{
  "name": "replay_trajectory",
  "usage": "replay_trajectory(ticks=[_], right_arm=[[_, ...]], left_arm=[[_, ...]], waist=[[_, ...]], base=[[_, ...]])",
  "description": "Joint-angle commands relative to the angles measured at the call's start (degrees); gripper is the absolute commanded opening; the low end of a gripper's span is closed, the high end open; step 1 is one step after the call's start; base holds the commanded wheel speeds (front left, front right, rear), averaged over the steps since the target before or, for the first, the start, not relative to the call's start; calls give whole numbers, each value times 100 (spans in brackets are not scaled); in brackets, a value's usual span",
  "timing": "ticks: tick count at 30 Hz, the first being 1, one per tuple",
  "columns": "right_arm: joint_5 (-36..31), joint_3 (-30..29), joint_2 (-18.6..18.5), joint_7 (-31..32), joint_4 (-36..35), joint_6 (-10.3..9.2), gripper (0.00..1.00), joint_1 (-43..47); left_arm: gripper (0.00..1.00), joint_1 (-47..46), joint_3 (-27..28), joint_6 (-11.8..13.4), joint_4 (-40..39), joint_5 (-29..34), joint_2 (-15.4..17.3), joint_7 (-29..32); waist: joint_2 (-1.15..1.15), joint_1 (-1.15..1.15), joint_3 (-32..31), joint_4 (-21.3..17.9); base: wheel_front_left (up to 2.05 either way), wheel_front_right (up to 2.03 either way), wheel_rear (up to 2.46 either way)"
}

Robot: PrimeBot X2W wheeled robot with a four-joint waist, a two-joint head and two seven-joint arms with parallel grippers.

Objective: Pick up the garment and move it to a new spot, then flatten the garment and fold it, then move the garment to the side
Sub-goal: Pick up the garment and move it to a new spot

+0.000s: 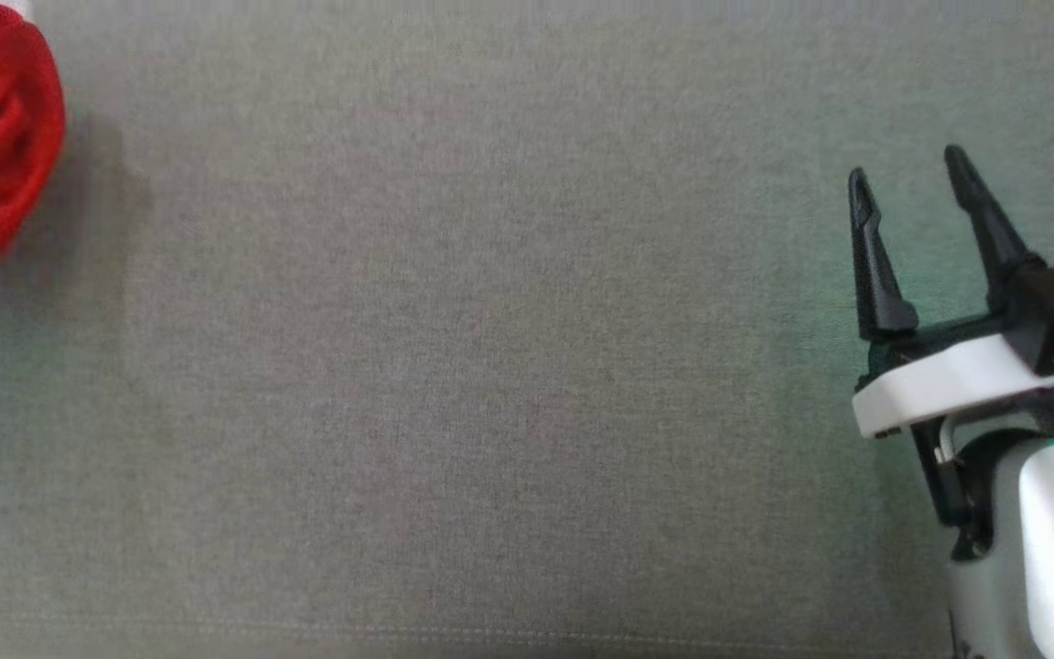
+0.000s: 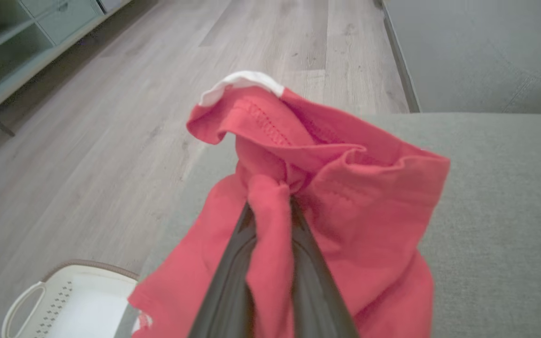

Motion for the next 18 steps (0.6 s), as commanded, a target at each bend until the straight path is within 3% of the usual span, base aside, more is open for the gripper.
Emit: replay_trajectory(ticks=[1, 10, 18], right_arm=[[119, 146, -14, -102, -73, 21, 100, 111], [559, 39, -14, -493, 568, 21, 100, 445], [826, -74, -14, -764, 987, 21, 100, 768]], left_arm=[[0, -322, 77, -23, -123, 52, 464, -70], [0, -369, -477, -30, -1158, -91, 522, 89], [0, -74, -891, -20, -2564, -450, -25, 272]], waist=[[0, 1, -421, -83], [0, 1, -1397, -391], [0, 1, -1904, -809]], base=[[0, 0, 0], [0, 0, 0], [0, 0, 0]])
